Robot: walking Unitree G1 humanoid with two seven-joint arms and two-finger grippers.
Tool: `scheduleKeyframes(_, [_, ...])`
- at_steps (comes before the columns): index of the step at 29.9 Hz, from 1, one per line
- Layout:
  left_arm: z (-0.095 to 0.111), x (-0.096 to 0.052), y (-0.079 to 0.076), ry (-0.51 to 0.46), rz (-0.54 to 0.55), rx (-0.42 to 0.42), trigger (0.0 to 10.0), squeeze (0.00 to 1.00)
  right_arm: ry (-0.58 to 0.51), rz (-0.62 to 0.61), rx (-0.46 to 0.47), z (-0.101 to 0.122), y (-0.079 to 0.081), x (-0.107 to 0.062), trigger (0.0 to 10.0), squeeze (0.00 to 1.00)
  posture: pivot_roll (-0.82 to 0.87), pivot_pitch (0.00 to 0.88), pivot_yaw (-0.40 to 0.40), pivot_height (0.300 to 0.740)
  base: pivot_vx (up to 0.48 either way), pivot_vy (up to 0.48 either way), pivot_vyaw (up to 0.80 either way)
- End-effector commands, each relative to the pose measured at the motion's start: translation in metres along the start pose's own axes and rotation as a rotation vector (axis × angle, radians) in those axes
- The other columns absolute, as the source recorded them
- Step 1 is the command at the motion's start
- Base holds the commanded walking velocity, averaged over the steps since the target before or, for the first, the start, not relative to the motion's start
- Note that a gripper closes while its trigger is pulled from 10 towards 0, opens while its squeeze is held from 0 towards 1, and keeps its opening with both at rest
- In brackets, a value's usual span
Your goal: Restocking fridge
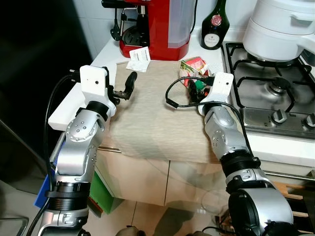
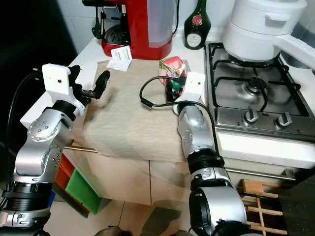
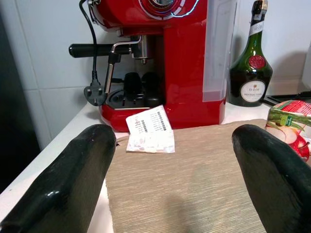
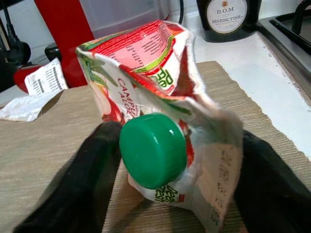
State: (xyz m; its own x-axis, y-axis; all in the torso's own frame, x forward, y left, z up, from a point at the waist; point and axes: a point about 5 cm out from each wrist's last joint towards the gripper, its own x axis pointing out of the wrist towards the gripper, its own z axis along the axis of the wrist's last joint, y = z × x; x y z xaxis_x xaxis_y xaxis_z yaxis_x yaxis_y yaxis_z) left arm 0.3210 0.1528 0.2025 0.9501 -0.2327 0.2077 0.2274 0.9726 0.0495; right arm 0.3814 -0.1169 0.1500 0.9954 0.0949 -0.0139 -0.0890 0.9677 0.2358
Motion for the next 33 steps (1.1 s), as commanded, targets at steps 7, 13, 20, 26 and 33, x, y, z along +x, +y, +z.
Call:
scheduleKeyframes(7, [0.004,0.003,0.001,-0.003,-0.009,0.003,10.0,0.00,-0.027,-0.021,0.004,0.006,-0.002,0.003,0.0,0.15,0.03,0.033,0.071,0.736,0.000,0.000,0.00])
scheduleKeyframes(13, [0.004,0.003,0.001,0.005,-0.015,0.002,10.0,0.00,-0.018,-0.060,0.050,0.000,-0.008,0.001,0.0,0.16,0.03,0.038,0.081,0.736,0.000,0.000,0.00])
scheduleKeyframes(20, [0.004,0.005,0.003,0.013,-0.018,0.003,10.0,0.00,-0.082,-0.047,0.025,0.013,-0.012,0.000,0.0,0.15,0.03,0.037,0.087,0.736,0.000,0.000,0.00])
scheduleKeyframes(26, [0.004,0.008,0.000,0.008,-0.017,-0.006,10.0,0.00,-0.238,0.039,-0.070,0.052,-0.008,0.001,0.0,0.15,0.02,0.028,0.077,0.736,0.000,0.000,0.00])
scheduleKeyframes(33, [0.001,0.008,-0.005,0.008,-0.026,-0.018,10.0,0.00,-0.411,0.075,-0.170,0.083,-0.005,-0.006,0.0,0.13,0.01,0.016,0.068,0.736,0.000,0.000,0.00])
